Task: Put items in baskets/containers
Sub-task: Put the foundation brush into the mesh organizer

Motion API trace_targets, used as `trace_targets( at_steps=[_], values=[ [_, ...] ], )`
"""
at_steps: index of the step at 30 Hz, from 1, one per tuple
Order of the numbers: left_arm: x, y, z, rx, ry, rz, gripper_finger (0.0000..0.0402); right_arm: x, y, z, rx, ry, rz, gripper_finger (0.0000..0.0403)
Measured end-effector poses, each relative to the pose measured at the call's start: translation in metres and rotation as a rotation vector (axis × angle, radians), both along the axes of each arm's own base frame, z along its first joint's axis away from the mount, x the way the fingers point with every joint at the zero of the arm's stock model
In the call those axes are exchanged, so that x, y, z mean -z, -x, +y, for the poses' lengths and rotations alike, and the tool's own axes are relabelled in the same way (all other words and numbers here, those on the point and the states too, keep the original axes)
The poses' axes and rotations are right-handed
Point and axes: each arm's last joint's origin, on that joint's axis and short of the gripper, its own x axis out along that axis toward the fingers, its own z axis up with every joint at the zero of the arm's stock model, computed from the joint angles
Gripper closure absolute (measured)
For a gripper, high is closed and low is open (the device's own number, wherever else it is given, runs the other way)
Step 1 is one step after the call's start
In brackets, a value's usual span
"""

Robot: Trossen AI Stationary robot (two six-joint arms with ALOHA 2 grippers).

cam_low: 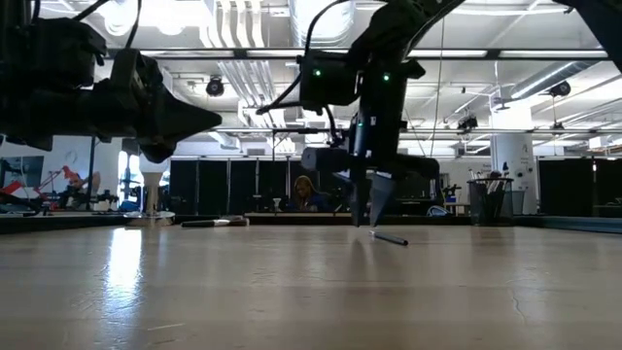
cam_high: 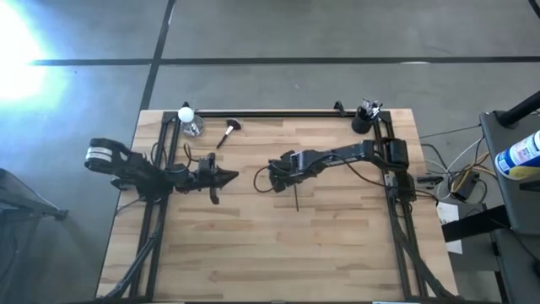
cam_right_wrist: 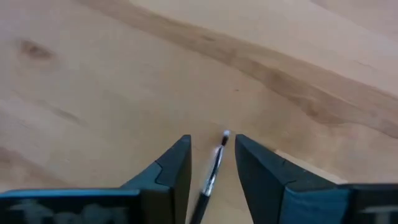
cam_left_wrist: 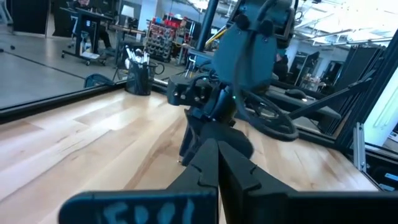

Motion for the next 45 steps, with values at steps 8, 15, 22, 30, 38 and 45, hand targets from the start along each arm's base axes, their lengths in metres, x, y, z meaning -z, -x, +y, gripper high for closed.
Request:
trace_targets(
  at_steps=[8,15,22,30,38,45],
  values=[
    [0.000,0.000,0.000,0.000,0.003,0.001,0.0401,0.007,0.005,-0.006,0.063,-0.021,0.029,0.0315],
    [0.000,0.000,0.000,0.000,0.003,0.001,0.0401,0.010,0.006,-0.006,0.063,-0.021,0.025,0.0343],
    [0.000,0.000,0.000,0.001,0.007,-0.001,0.0401,0.015,0.010,-0.006,0.063,-0.023,0.019,0.0379],
    [0.000,0.000,0.000,0.003,0.008,-0.001,0.0401,0.009,0.013,-0.001,-0.024,0.047,0.040,0.0395],
    [0.000,0.000,0.000,0.004,0.007,0.004,0.0401,-0.049,0.036,0.015,-0.132,0.286,-0.112,0.0395],
    [0.001,0.000,0.000,0.004,0.007,0.013,0.0402,-0.079,0.088,0.022,-0.268,0.432,-0.320,0.0395]
  ],
)
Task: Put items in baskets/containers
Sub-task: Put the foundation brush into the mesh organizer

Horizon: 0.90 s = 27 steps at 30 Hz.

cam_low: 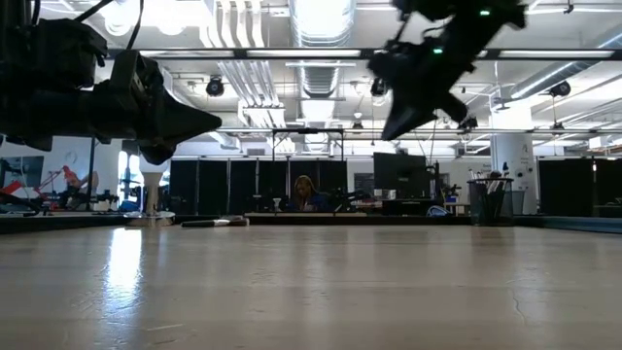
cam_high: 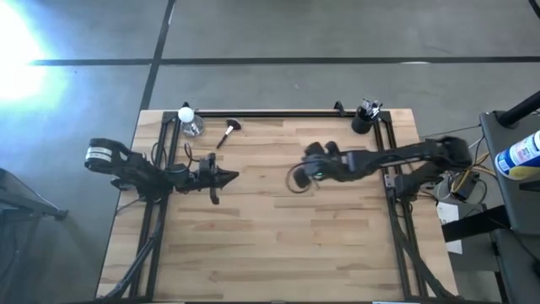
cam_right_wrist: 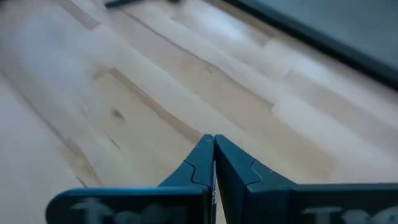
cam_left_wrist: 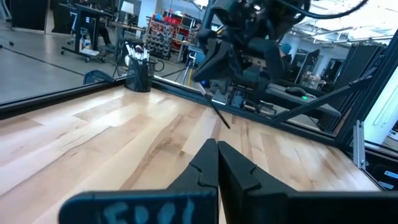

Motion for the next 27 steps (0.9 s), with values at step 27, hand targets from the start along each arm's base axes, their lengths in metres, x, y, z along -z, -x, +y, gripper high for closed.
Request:
trace_targets(
  at_steps=[27],
  values=[
    [-0.008,-0.009,0.001,-0.047,-0.098,-0.015,0.0402,0.007,0.181,-0.097,0.564,0.727,-0.388,0.0395]
  ],
)
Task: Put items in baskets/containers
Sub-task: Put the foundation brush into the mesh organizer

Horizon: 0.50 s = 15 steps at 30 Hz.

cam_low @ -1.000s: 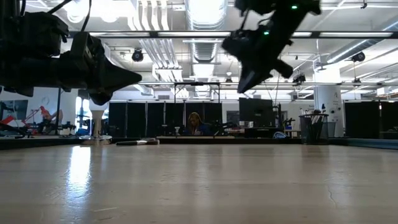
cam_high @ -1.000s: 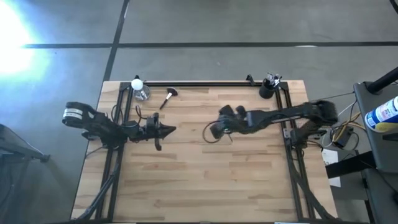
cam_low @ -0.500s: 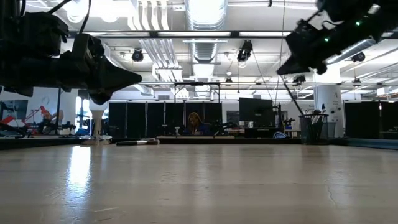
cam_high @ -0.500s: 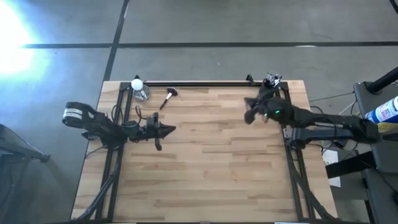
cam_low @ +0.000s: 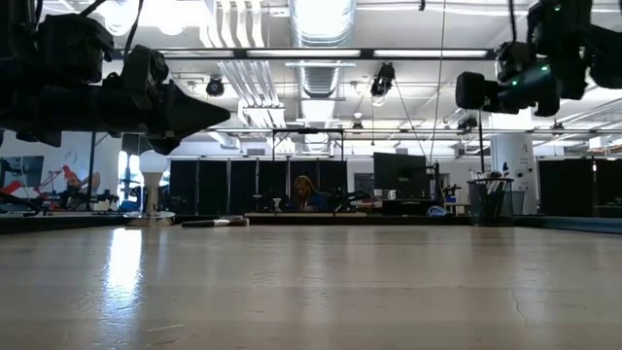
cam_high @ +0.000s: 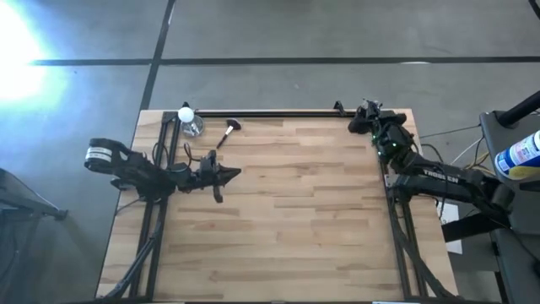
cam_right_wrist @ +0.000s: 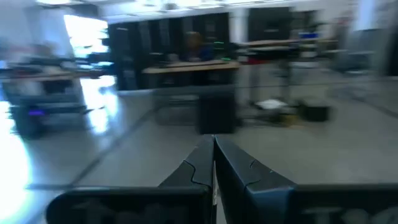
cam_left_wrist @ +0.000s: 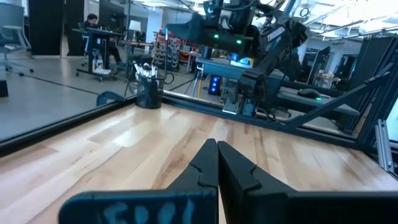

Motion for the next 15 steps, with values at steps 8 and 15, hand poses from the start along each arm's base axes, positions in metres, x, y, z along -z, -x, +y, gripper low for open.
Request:
trace_targets(
  at_steps=[8,15],
  values=[
    [0.000,-0.002,0.000,-0.001,-0.011,0.013,0.0402,-0.013,-0.022,-0.025,0.263,-0.003,0.103,0.0395],
    [0.000,-0.002,0.000,-0.001,-0.009,0.016,0.0402,-0.010,-0.031,-0.063,0.384,-0.023,0.144,0.0395]
  ],
)
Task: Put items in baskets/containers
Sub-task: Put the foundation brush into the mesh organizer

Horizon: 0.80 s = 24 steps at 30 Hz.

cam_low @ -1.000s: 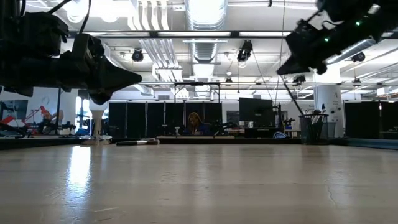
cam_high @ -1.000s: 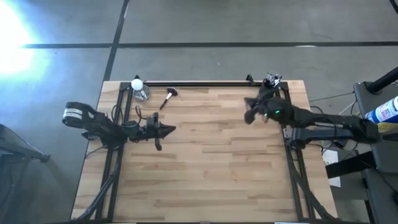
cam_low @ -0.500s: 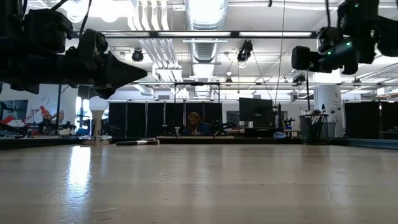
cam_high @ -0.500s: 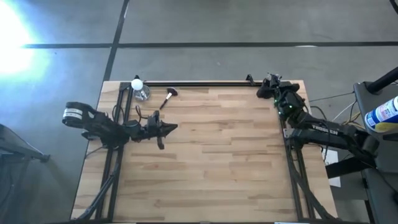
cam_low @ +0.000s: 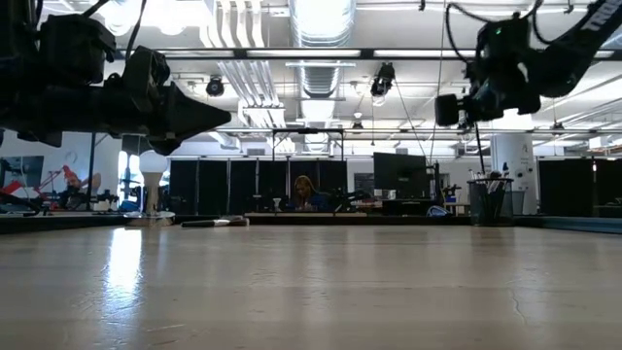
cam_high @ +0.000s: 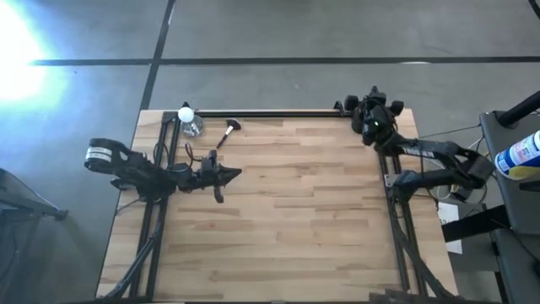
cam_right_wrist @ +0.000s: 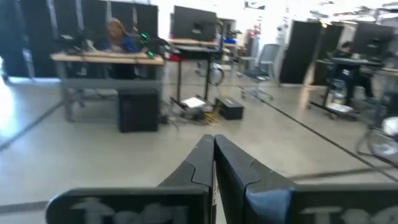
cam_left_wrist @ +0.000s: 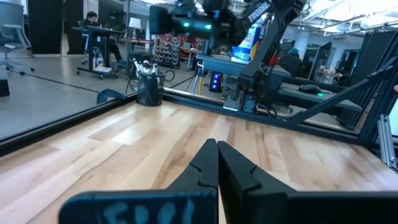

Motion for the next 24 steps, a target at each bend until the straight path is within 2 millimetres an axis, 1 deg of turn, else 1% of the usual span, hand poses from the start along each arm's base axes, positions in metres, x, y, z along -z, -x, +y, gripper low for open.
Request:
trace_targets(
  at_steps=[3,6,10,13,19,24],
  values=[
    [0.001,0.000,0.000,0.000,0.000,0.009,0.0402,0.008,-0.003,-0.012,0.037,-0.028,0.014,0.0395],
    [0.002,0.000,0.000,0.000,0.001,0.020,0.0401,0.017,-0.008,-0.019,0.012,-0.045,-0.013,0.0395],
    [0.002,0.000,0.000,0.000,0.001,0.024,0.0402,0.036,-0.009,-0.027,0.033,-0.087,-0.031,0.0395],
    [0.002,0.000,0.000,0.000,0.001,0.024,0.0401,0.045,-0.011,-0.029,0.034,-0.110,-0.028,0.0395],
    [0.002,0.000,0.000,0.000,0.004,0.023,0.0401,0.050,-0.012,-0.030,0.038,-0.129,-0.021,0.0394],
    [0.002,-0.001,0.000,0.001,0.013,0.017,0.0401,0.051,-0.008,-0.025,0.035,-0.196,-0.033,0.0387]
  ],
)
